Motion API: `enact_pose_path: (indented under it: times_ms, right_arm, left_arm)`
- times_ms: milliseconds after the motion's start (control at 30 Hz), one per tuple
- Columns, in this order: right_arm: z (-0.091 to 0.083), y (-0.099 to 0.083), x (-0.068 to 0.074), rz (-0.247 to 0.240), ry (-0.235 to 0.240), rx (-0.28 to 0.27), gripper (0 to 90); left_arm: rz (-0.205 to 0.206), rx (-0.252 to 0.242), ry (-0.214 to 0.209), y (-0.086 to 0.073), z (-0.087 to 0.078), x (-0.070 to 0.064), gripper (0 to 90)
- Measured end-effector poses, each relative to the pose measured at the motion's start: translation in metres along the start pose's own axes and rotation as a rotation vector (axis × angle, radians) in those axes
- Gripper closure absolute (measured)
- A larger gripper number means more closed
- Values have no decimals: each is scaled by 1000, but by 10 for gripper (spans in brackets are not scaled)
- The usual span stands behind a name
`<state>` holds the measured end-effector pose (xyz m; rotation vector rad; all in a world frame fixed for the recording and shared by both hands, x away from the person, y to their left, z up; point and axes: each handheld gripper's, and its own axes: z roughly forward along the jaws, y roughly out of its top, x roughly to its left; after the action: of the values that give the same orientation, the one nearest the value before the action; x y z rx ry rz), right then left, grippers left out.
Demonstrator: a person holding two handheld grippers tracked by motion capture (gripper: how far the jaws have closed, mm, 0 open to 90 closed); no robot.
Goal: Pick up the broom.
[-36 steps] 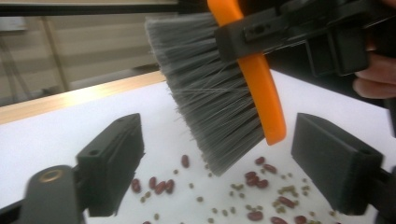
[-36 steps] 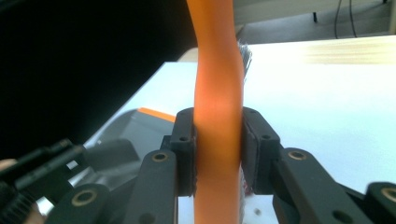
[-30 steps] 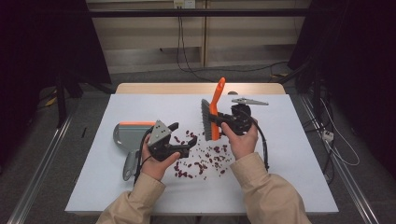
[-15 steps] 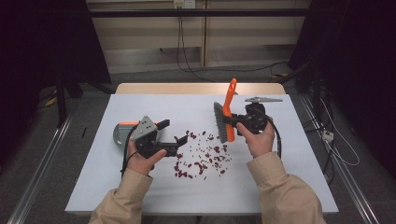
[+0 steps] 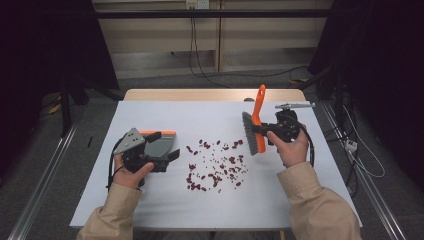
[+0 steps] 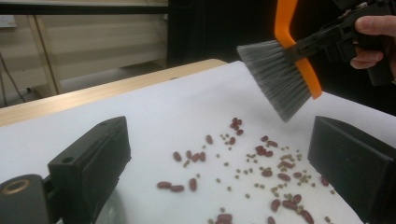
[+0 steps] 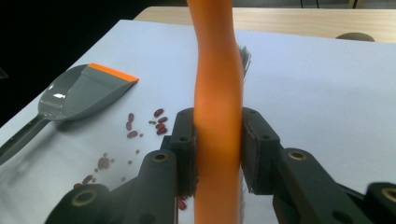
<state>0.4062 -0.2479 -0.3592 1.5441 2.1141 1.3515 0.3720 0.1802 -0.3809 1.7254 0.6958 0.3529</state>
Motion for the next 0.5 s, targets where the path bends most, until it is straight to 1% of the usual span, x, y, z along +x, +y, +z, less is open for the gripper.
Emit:
enact_pose_path:
  times_ms: [33, 100, 167, 200, 367, 500]
  right_arm:
    - [0, 0, -2, 1, -2, 5, 697]
    - [-1, 0, -5, -1, -13, 15, 697]
    - [-2, 0, -7, -13, -29, 29, 697]
    - [-2, -1, -8, -8, -34, 36, 697]
    - [-5, -3, -18, 13, -65, 48, 697]
    - [-9, -4, -23, 16, -84, 50, 697]
  left_arm:
    - [-7, 0, 4, -1, -3, 2, 54]
    - [-4, -3, 19, -3, -9, 7, 53]
    - [-10, -6, 28, -5, -15, 11, 52]
    - [-5, -5, 31, -6, -18, 13, 51]
    - [-23, 5, 47, -14, -27, 20, 51]
    - [-22, 10, 58, -19, -32, 25, 51]
